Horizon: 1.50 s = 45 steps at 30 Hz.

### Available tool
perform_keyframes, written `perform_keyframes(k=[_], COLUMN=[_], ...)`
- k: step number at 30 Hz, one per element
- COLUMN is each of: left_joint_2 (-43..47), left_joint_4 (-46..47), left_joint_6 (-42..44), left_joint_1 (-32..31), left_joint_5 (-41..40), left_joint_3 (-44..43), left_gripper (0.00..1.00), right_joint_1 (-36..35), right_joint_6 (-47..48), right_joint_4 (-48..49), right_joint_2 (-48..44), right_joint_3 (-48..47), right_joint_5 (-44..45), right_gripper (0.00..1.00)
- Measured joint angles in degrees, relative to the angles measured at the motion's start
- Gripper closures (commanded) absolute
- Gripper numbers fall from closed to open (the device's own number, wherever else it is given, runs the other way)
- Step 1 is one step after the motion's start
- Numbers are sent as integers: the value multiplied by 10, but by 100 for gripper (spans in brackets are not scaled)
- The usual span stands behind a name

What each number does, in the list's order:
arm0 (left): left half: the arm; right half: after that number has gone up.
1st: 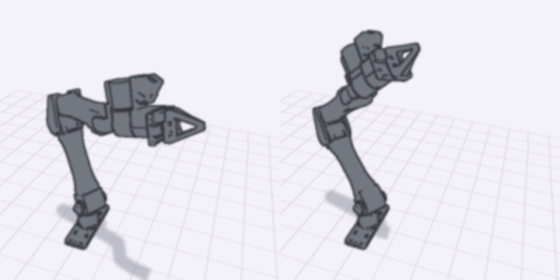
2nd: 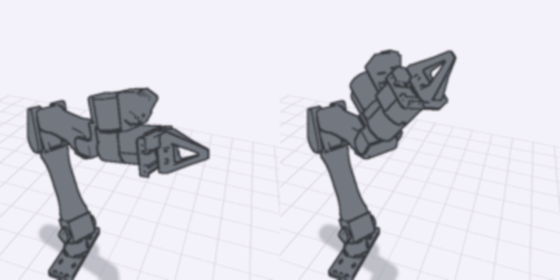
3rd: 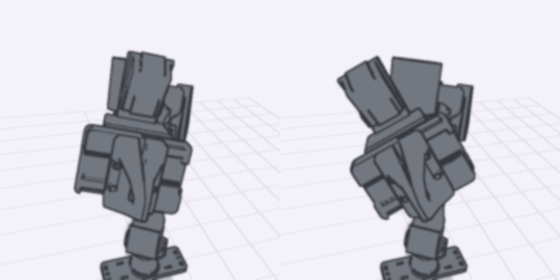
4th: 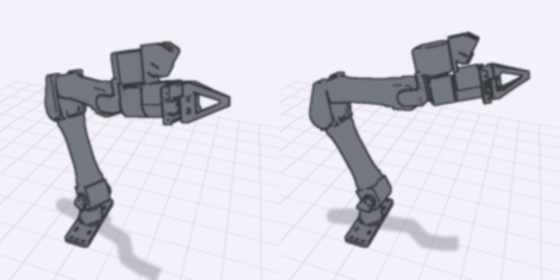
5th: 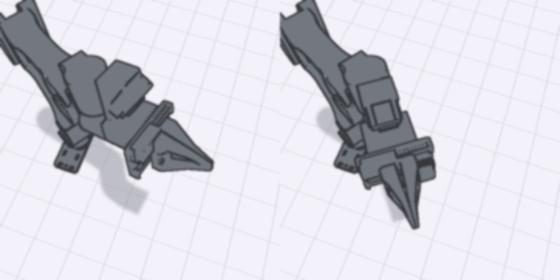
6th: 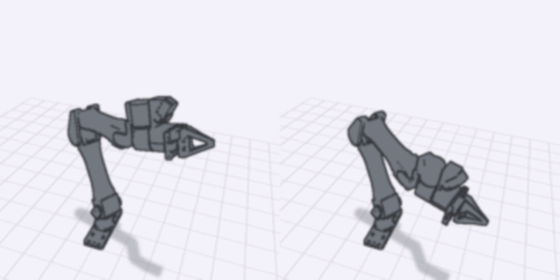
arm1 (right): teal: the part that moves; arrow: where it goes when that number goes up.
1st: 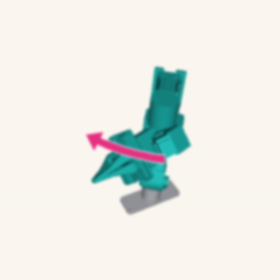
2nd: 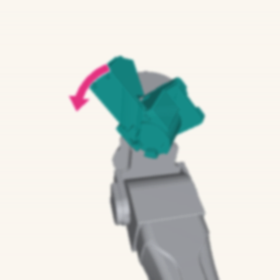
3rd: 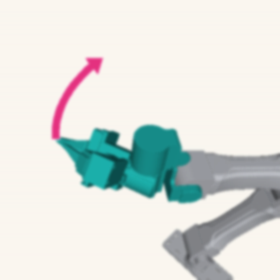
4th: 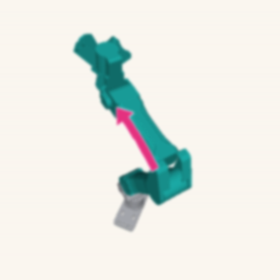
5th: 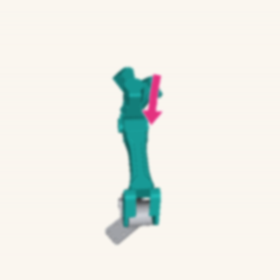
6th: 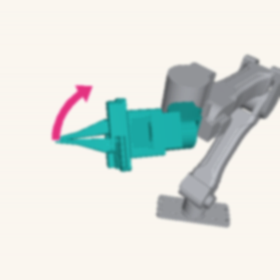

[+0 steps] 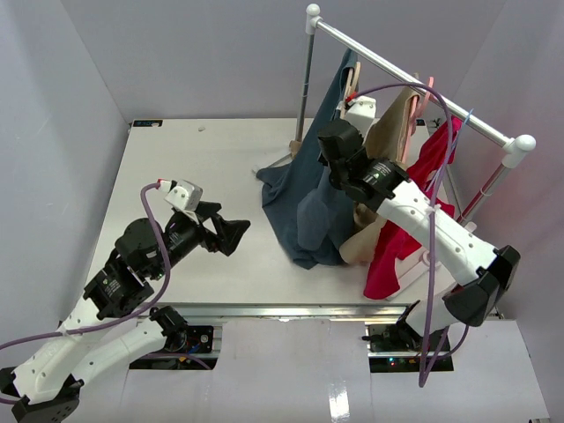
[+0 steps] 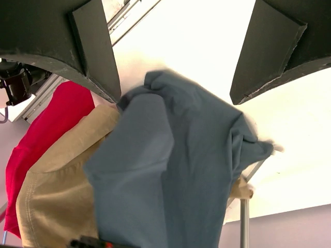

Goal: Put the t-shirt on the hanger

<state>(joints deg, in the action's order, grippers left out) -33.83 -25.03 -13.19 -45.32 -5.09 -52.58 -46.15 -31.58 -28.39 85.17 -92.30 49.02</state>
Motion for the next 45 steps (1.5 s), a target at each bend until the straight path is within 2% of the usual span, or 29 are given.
perform_keyframes(k=[9, 16, 32, 45], left_joint_2=[29, 34, 3, 21], left_joint_4=[-7, -6, -6, -6], left_joint_6=[14, 13, 7, 7], left_joint_1=[0, 0, 0, 0], left_joint_5=[-11, -11, 2, 9], left_joint_3=[35, 35, 35, 36], left_gripper=[2, 2, 2, 2], right_joint_1=[0, 1, 85, 91], right_joint_6=[5, 4, -71, -77], right_joint_4=[34, 46, 50, 55], right_joint_2=[74, 102, 148, 188], right_joint_3=[-97, -113, -133, -156], right_joint_5=[79, 110, 90, 89], right_gripper=[92, 92, 92, 90])
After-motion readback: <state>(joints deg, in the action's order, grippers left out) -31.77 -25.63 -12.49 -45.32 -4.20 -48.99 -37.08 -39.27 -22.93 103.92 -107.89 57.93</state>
